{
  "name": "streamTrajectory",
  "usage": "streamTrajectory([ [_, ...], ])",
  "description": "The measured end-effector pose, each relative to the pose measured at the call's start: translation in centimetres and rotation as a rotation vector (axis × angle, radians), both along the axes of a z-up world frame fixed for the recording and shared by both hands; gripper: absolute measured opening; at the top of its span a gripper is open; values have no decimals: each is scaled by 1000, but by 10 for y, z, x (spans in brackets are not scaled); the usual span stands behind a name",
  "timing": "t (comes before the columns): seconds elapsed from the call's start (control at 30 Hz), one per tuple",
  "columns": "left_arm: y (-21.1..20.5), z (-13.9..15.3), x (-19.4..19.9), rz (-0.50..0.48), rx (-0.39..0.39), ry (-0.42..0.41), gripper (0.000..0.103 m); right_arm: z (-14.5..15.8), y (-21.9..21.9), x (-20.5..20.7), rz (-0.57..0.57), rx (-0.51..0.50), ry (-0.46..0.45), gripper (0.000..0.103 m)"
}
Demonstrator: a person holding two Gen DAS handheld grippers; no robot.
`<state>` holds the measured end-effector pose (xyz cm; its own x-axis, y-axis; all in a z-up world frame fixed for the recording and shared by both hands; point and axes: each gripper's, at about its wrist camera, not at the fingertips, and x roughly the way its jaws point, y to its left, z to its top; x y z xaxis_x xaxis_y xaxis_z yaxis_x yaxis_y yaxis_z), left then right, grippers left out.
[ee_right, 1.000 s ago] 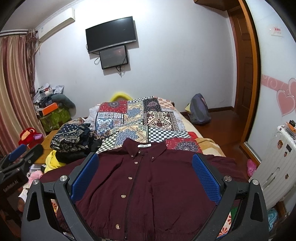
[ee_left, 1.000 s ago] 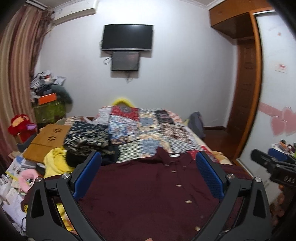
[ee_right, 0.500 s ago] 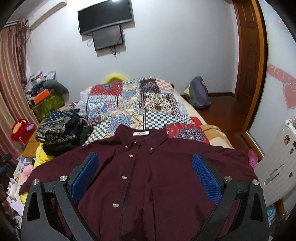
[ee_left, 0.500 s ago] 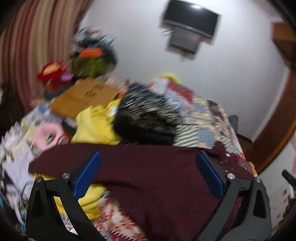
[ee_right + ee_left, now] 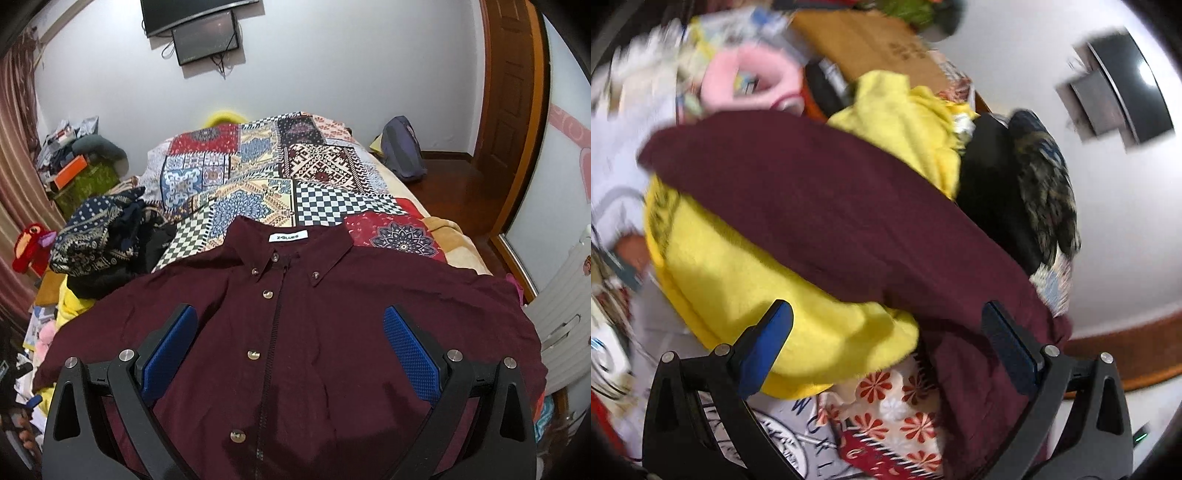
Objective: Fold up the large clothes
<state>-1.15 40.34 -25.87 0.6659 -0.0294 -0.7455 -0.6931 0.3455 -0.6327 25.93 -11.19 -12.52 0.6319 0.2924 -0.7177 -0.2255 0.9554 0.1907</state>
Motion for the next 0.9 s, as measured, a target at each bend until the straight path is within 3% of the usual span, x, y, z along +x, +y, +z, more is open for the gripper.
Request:
streamTrajectory([
  [0.1,18,-19,-7,60,-76,-46,101,-3,6,3,2,-21,2,100],
  [0.3,50,-32,0,139,-66,-40,97,-10,15,9,4,-53,22,100],
  [0.4,62,-26,3,168,6,11,87,-11,20,11,7,-61,29,100],
  [0.47,69,-21,9,174,77,77,69,-12,21,11,7,-64,29,100],
  [0.6,77,-15,27,157,257,270,44,-11,22,9,6,-68,25,100],
  [0.67,80,-15,36,140,301,334,22,-11,22,8,5,-62,25,100],
  [0.77,75,1,47,108,347,312,8,-10,18,8,-1,-56,21,100],
  [0.9,51,49,60,64,483,243,6,-8,13,8,-18,-54,11,100],
])
